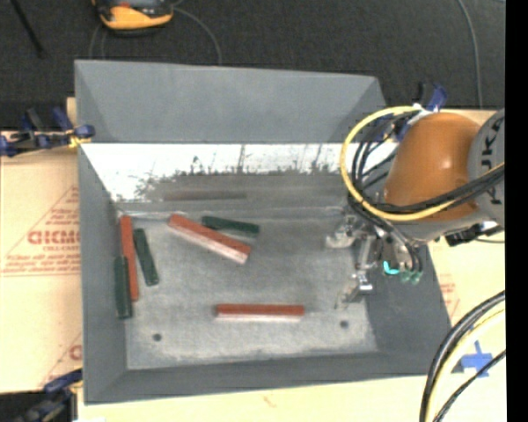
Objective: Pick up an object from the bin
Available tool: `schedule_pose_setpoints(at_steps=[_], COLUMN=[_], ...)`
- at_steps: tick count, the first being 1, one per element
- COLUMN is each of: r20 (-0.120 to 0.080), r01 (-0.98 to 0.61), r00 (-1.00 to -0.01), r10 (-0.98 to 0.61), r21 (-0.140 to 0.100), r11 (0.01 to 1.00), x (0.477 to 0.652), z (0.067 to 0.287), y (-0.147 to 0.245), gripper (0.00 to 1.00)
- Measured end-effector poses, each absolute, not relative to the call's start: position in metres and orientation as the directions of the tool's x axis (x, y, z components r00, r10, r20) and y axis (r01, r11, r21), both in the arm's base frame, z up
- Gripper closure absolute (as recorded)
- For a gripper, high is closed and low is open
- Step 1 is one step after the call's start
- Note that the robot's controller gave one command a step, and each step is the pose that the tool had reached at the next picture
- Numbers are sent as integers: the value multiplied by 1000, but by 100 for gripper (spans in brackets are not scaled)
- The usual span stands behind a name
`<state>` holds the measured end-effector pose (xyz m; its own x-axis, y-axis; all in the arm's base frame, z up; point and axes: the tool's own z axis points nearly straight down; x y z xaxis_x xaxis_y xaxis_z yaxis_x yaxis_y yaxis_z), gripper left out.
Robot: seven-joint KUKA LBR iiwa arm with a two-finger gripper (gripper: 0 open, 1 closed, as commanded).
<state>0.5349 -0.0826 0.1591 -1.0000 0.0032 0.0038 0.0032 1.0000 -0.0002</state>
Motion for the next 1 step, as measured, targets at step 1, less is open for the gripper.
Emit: schedule_pose_setpoints(at_steps=[1], r20=[-4], r01=[1], r00=[-1000], r10=[1], r21=[-1], r11=[1000], x=[537], z=[163], y=[-83], gripper=[0])
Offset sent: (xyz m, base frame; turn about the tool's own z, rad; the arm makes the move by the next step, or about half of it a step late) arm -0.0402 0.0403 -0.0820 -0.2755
